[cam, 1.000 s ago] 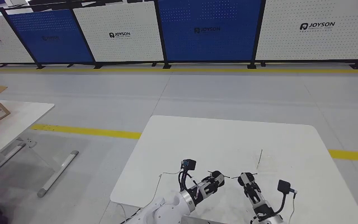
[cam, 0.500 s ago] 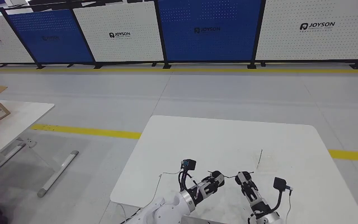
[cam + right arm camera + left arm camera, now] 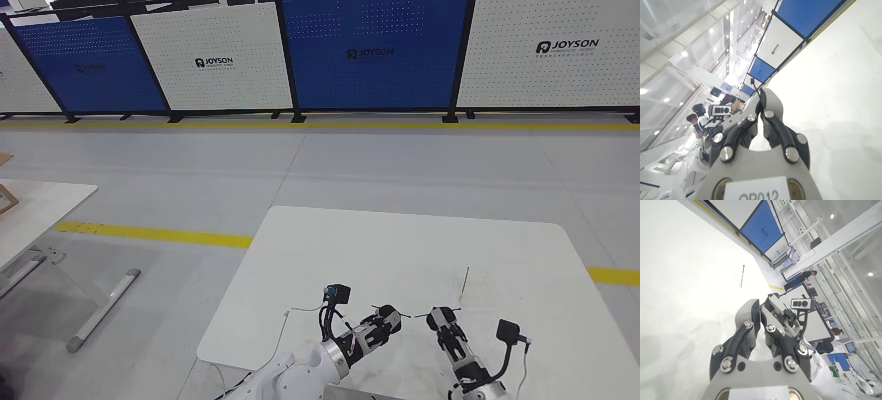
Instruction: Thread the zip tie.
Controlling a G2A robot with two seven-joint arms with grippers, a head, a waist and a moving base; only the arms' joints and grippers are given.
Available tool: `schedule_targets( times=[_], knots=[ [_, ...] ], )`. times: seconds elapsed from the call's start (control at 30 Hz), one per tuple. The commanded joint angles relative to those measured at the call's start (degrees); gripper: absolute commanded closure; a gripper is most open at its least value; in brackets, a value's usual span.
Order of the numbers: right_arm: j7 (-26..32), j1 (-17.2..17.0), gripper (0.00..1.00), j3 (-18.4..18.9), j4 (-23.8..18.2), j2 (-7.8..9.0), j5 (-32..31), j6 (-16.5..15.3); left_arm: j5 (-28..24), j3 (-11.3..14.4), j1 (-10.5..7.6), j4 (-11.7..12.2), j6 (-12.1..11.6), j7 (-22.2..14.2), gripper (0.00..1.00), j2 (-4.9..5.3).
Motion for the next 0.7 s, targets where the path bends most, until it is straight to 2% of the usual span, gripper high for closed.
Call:
schedule_targets(
  times=[0.0,0.67],
  knots=[
    [0.12,-0.07,1.0,0.14,-0.12,-0.02,0.0,-0.04,0.0,0.0,0.0,0.0,0.0,0.0,1.0,0.0],
    [1.28,1.05,1.0,-0.99,0.24,-0.56,-1.51,1.0,0.0,0.0,0.0,0.0,0.0,0.0,1.0,0.0]
  ],
)
